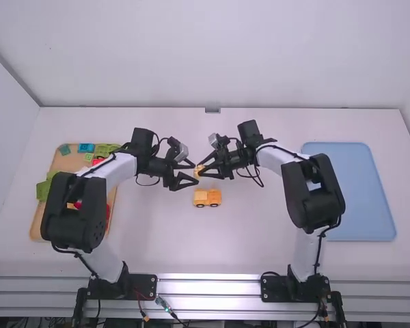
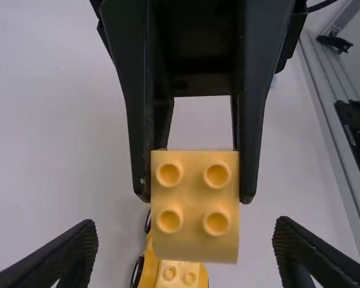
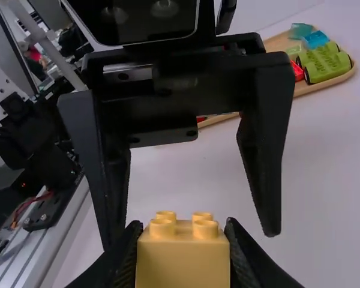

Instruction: Assemble lego blocks to make yellow taxi

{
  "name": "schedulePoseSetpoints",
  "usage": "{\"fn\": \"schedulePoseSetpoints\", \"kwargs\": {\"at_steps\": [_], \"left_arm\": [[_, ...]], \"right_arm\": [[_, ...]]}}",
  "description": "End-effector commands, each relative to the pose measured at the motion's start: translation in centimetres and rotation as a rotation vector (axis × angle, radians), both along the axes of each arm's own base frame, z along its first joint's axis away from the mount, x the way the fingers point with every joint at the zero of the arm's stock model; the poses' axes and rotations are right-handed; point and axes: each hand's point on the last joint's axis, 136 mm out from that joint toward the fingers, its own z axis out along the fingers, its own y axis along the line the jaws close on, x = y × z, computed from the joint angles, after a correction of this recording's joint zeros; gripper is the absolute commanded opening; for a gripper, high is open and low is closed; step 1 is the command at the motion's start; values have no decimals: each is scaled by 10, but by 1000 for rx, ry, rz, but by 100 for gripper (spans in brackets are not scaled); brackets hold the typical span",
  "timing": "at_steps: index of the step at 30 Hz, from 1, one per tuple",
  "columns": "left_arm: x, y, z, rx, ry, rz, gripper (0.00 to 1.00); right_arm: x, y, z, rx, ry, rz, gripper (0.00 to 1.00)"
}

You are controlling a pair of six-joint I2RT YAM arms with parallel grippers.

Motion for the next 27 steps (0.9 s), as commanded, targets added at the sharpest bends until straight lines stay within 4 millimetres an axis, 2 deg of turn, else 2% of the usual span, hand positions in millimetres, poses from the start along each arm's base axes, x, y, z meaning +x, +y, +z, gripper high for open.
{"fn": "schedulePoseSetpoints", "kwargs": {"at_steps": [1,2,12,14,19,20,27], "left_arm": [[2,-4,7,-29,-22,-23,69],[2,-4,8,-30,-22,-24,63],[-1,-9,8,-33,-22,-39,57],[-2,-11,7,-26,-22,-45,52],[-2,-12,7,-26,-24,-48,49],[-2,-12,7,-27,-22,-47,45],[-1,-12,8,-28,-30,-47,36]], "right_arm": [[0,0,4,53,-11,23,19],[0,0,4,54,-12,23,18],[0,0,4,57,-21,25,18],[0,0,4,57,-21,25,19],[0,0,4,56,-21,25,19],[0,0,4,56,-21,25,19],[0,0,4,56,-22,25,20]]}}
